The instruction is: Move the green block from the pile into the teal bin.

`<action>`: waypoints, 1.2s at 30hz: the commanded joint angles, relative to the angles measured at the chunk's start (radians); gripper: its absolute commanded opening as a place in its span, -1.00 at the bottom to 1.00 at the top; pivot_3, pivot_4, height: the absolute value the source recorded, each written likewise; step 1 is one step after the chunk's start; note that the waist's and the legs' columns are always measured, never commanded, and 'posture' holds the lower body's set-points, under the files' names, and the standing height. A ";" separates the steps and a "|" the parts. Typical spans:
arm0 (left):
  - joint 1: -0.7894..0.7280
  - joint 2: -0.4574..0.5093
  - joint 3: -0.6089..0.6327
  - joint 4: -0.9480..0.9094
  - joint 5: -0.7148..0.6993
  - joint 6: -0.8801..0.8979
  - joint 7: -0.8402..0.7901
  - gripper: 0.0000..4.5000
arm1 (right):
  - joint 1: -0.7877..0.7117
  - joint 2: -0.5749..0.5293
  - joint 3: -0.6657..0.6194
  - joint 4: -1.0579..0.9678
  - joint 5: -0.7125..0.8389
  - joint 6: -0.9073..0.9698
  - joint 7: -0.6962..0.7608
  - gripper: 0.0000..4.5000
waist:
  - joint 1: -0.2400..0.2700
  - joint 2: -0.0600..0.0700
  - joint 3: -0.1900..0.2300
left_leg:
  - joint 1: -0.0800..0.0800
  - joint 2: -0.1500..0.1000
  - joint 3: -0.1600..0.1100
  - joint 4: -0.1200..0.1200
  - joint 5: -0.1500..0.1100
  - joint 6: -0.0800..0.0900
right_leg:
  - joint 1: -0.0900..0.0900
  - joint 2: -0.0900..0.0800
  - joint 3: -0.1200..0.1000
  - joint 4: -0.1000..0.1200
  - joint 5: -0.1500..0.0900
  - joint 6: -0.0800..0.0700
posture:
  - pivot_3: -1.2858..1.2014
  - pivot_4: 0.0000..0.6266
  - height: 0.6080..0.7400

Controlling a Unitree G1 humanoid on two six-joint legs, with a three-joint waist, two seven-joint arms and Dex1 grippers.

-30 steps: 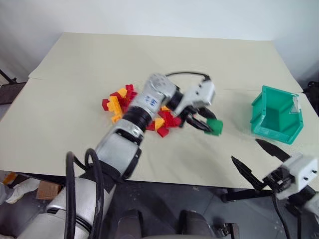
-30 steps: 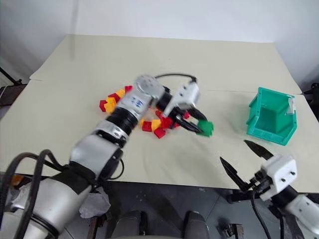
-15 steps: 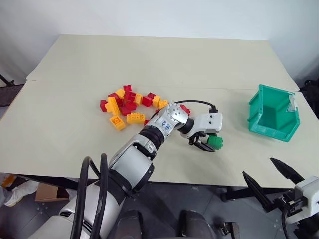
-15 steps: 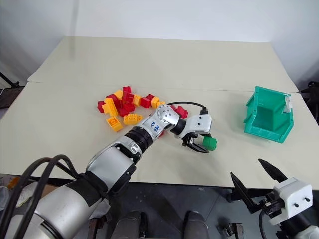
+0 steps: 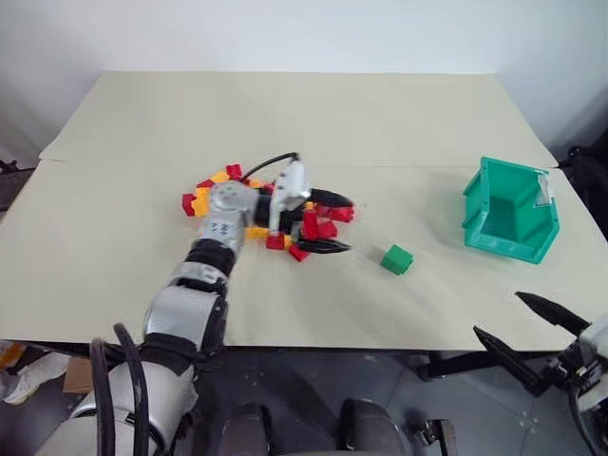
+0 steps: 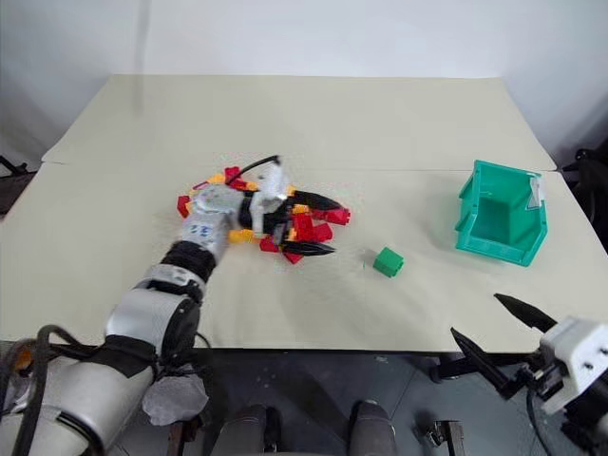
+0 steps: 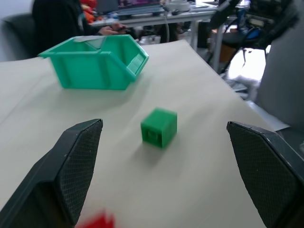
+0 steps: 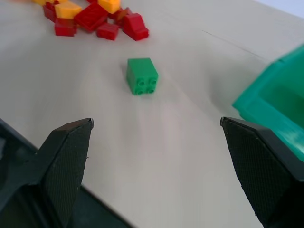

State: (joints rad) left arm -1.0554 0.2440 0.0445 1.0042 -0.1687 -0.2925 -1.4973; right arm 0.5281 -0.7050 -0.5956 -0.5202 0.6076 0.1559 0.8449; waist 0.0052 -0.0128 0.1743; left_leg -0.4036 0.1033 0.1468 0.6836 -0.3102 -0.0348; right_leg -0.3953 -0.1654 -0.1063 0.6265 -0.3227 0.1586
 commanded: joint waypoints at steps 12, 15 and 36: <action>0.670 0.358 0.187 -0.849 -0.260 0.387 0.149 0.98 | -0.872 -0.178 0.617 0.357 -0.196 0.481 -0.016 1.00 | -0.010 0.001 0.001 | 0.001 0.001 0.000 0.000 0.000 -0.001 | -0.002 0.000 0.000 0.003 0.001 0.001 | 0.03 -0.52 1.00; 0.743 0.367 0.193 -0.936 -0.283 0.432 0.207 0.98 | -0.940 -0.145 0.669 0.408 -0.224 0.506 -0.007 1.00 | 0.011 0.000 0.001 | -0.001 0.001 -0.001 0.001 0.000 0.000 | -0.002 0.000 0.000 0.002 0.001 0.001 | 0.03 -0.52 1.00; 0.720 0.258 0.119 -1.108 -0.414 0.565 0.389 1.00 | -0.716 -0.044 0.009 0.280 -0.022 0.400 -0.141 -0.33 | 0.019 0.000 0.000 | -0.001 0.001 0.001 0.001 -0.001 -0.001 | -0.002 0.000 0.000 0.001 0.001 0.001 | 0.03 -0.52 1.00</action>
State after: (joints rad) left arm -0.3144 0.5160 0.1692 -0.0639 -0.5491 0.2684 -1.1368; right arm -0.1770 -0.7427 -0.4981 -0.2588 0.5759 0.5678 0.7628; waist 0.0238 -0.0124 0.1748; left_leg -0.4044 0.1038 0.1482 0.6841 -0.3107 -0.0357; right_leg -0.3971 -0.1654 -0.1061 0.6275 -0.3219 0.1600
